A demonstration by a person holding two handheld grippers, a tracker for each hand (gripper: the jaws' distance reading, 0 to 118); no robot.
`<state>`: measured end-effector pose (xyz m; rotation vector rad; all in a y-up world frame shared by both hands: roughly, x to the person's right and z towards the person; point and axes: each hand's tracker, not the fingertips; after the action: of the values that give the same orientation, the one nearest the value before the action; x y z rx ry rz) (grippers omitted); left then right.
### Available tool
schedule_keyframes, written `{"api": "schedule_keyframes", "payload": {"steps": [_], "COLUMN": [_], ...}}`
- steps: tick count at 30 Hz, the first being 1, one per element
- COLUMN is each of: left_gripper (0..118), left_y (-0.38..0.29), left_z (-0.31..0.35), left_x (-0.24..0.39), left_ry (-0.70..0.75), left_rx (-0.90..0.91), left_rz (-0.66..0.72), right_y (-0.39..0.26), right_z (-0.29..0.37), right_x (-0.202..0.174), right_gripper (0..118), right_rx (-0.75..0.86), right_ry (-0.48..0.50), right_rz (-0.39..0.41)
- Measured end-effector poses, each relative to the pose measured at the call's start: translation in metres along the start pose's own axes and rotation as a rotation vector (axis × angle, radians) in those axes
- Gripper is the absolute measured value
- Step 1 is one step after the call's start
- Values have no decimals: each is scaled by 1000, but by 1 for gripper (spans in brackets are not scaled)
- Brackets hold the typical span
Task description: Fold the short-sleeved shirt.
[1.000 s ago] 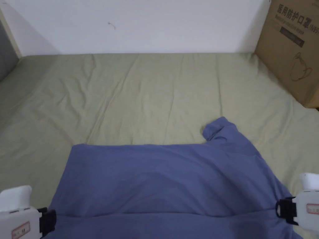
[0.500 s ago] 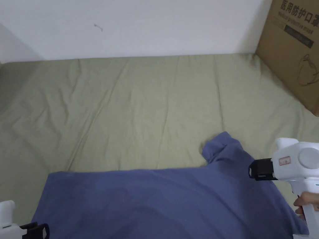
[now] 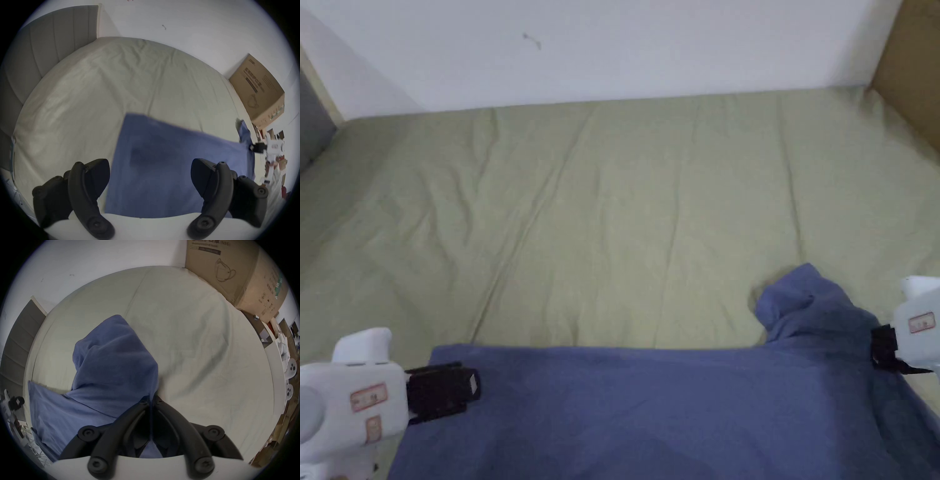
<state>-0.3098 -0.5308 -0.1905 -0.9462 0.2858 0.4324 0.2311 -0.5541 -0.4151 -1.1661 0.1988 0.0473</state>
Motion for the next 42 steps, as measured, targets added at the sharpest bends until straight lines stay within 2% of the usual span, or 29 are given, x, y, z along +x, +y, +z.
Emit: {"api": "schedule_keyframes", "payload": {"steps": [4,6,8,9,10,11,13,14,16,17,25,32,38,42], "left_gripper": [106,104,98,93,95,93,75,60,17,4,4,4,4,4], "left_y": [44,54,51,46,44,45,50,52,55,56,43,-8,-90,-142], "left_z": [-41,-65,-95,-106,-102,-97,-95,-92,-83,-77,34,140,165,148], "left_x": [-3,-3,-2,3,12,21,20,20,18,16,15,-3,-27,-50], "left_ry": [92,78,78,168,159,208,203,211,199,163,6,-61,-47,-53], "left_rx": [-38,-54,-197,-237,-148,-155,-138,-117,-118,-107,28,123,52,-45], "left_rz": [10,18,71,28,-49,-78,-75,-81,-82,-72,-34,-57,-105,-50], "right_y": [1,3,3,3,2,2,0,-1,-2,-2,-11,-79,-179,-241], "right_z": [7,9,9,9,8,8,10,12,19,26,102,185,215,181], "right_x": [6,6,6,6,4,3,2,2,3,4,22,40,56,68], "right_gripper": [2,2,2,2,2,2,2,2,2,2,2,2,2,2], "right_rx": [4,2,2,1,-1,-3,-2,3,15,31,129,207,170,23], "right_ry": [28,32,34,34,37,37,39,46,58,76,171,257,260,225], "right_rz": [-33,-37,-38,-40,-44,-45,-50,-55,-80,-96,-128,-130,-136,-187]}}
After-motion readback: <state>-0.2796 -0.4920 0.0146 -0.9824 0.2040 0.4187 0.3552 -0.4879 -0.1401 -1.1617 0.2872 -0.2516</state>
